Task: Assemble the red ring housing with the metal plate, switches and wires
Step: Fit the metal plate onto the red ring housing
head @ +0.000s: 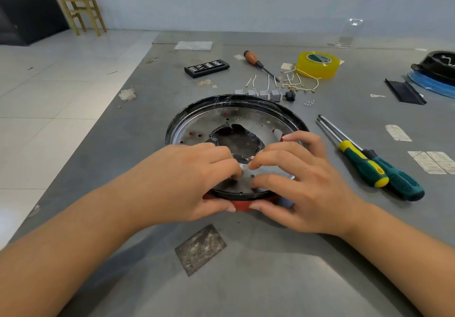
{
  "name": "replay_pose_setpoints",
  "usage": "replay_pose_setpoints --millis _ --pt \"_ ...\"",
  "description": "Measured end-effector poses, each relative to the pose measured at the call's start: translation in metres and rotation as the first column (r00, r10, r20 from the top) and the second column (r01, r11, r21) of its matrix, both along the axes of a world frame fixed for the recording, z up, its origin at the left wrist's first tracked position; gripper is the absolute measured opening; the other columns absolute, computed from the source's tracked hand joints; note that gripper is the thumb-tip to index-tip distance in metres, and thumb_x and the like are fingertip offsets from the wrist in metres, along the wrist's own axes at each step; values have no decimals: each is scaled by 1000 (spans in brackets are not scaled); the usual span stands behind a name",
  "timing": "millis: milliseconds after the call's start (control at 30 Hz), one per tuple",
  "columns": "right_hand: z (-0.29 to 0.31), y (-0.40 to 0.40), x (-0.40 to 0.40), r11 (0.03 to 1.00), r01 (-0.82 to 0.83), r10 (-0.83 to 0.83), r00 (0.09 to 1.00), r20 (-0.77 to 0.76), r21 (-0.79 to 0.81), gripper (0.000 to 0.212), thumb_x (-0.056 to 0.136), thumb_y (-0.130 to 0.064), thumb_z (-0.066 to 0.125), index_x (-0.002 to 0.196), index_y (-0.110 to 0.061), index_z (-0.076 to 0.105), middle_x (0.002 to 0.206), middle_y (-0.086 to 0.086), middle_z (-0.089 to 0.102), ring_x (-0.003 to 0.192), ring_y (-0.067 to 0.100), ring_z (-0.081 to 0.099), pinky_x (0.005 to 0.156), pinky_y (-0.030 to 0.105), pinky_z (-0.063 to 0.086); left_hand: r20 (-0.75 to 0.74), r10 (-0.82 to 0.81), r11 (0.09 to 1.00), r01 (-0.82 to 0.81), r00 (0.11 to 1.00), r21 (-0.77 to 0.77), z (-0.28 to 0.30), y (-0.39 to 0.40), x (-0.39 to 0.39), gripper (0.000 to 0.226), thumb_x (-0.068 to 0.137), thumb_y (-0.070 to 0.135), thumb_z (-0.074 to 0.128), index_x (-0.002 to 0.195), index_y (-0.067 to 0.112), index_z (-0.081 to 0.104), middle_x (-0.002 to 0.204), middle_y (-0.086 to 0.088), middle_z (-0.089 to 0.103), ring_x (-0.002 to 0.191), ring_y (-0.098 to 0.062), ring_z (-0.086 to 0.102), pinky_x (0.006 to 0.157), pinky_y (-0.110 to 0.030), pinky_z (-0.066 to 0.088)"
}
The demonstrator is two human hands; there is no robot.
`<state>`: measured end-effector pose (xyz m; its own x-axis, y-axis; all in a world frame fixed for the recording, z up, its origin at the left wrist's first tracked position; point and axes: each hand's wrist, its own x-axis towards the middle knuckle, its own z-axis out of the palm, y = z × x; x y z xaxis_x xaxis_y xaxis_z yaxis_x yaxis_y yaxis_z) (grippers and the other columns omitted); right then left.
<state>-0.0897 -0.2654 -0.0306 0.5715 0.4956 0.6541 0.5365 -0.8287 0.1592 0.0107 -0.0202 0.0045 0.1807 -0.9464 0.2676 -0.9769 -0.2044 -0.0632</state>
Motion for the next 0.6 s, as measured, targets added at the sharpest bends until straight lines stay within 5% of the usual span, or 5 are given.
replay_pose_setpoints --millis 267,600 --pt "1 5 -3 999 24 -25 999 20 33 25 95 -41 70 95 -17 77 103 -2 72 96 21 67 98 49 45 47 -44 949 57 998 -310 -27 16 -2 23 102 32 64 106 14 76 111 -1 73 90 -25 66 72 -45 51" --pt "2 6 -8 985 48 -50 999 6 166 21 95 -31 68 106 -15 74 103 -3 70 93 21 65 98 49 42 -40 40 865 -55 998 -499 -30 14 -11 22 101 27 67 103 8 77 93 0 73 81 -27 66 75 -45 50"
